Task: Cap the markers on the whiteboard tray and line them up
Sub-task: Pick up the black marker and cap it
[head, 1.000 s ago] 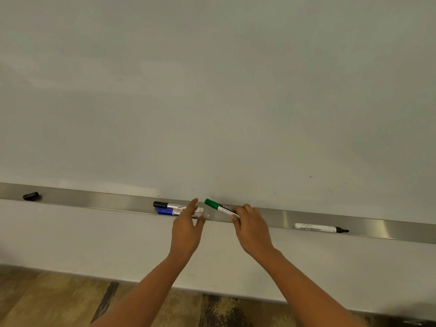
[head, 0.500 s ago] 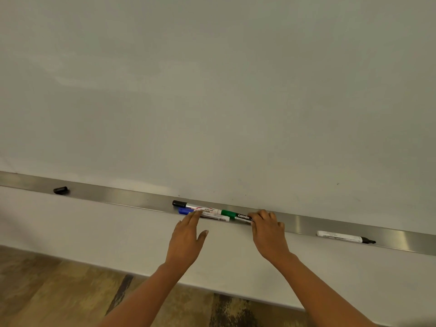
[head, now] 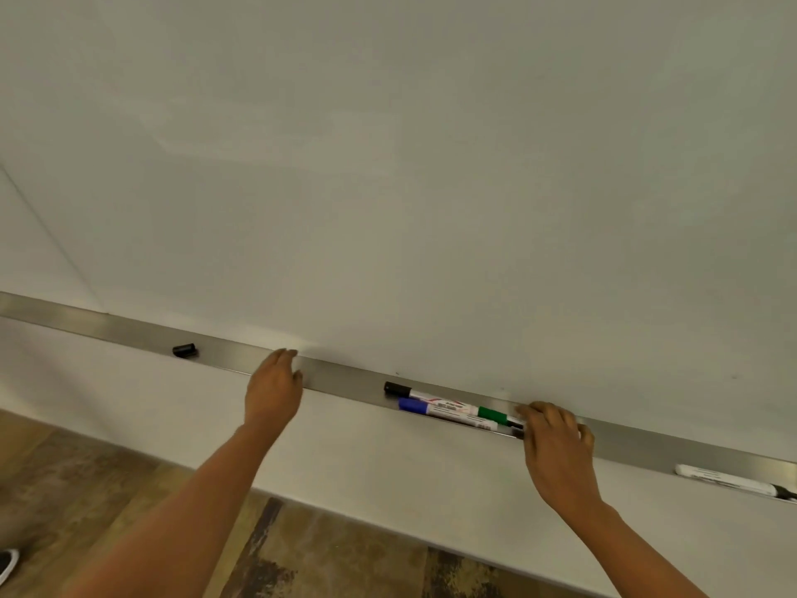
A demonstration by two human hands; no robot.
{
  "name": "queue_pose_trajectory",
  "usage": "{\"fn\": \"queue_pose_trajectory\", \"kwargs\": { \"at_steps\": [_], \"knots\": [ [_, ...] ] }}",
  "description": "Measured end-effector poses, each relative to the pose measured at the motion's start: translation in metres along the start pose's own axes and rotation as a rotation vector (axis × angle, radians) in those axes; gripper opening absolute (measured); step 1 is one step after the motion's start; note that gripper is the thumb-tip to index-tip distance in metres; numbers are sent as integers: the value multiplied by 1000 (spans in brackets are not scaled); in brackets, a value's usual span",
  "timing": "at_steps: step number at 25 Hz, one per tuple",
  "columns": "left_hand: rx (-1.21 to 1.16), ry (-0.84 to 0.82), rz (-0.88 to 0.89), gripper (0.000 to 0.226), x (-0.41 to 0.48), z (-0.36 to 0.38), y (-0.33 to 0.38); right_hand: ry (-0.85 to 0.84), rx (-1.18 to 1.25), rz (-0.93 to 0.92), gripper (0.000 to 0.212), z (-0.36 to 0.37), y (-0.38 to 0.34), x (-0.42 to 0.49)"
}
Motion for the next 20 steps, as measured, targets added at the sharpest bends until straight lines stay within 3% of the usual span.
{"fn": "queue_pose_trajectory", "kwargs": {
  "at_steps": [8,14,20],
  "knots": [
    [175,-1,-145,40,56,-26,-91,31,-3,-90,25,20,-57,9],
    [309,-56,-131,41,89,-34,-129,72,-76,-77,23,32,-64,7],
    [334,-77,-185,25,103,-37,-139,79,-93,-45,26,36,-66,2]
  ]
}}
Point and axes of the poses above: each hand's wrist, its own x-axis towards the middle knuckle, its own z-axis out of the palm, y = z × x, the point moved 4 cm from there along x, towards the middle knuckle, and after that the axes turned 12 degrees about y, right-handed, at the moved point
